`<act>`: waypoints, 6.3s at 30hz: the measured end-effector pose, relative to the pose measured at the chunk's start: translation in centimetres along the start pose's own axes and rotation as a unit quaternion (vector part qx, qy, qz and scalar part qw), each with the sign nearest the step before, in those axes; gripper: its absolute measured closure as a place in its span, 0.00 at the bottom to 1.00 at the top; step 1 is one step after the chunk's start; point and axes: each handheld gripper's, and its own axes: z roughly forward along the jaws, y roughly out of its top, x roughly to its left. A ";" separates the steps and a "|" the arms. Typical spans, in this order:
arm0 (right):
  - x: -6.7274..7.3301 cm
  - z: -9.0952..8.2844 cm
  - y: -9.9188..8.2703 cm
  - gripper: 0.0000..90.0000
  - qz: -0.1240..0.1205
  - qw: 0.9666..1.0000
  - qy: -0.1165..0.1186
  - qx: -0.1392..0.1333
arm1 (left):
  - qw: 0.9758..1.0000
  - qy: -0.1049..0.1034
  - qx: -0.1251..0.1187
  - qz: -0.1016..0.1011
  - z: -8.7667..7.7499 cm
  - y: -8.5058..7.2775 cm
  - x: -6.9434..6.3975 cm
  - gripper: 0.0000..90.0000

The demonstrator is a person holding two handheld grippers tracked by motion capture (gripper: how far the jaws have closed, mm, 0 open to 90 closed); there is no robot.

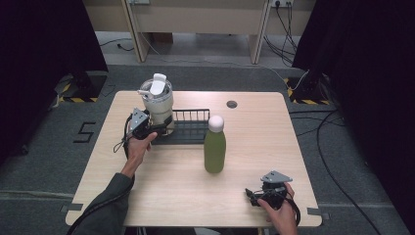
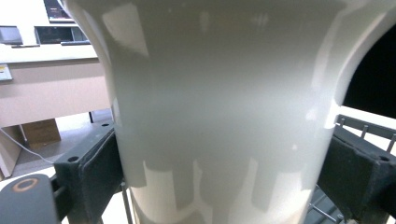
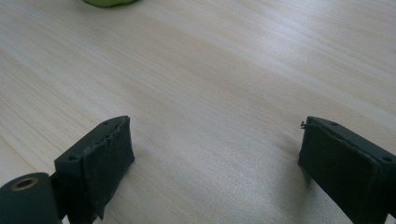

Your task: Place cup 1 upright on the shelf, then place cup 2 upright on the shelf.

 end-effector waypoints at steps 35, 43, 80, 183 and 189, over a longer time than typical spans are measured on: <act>0.0 0.0 0.0 0.11 -0.001 1.000 0.000 -0.002 | 1.000 -0.004 0.020 0.003 -2.9 -0.7 -0.3 0.16; 0.0 0.0 0.0 0.11 -0.001 1.000 0.000 -0.002 | 0.999 -0.015 0.036 -0.008 -4.5 -0.3 -0.9 0.16; 0.0 0.1 0.0 0.11 -0.001 1.000 0.000 -0.002 | 0.994 -0.063 0.084 -0.014 -10.5 -1.2 -3.8 0.16; 1.2 -0.4 0.8 0.17 -0.019 0.997 0.037 -0.064 | 0.939 -0.093 0.329 0.032 -14.9 -5.8 -6.0 0.15; 1.9 -0.7 1.8 0.18 -0.034 0.994 0.047 -0.096 | 0.939 -0.093 0.329 0.032 -14.9 -5.8 -6.0 0.16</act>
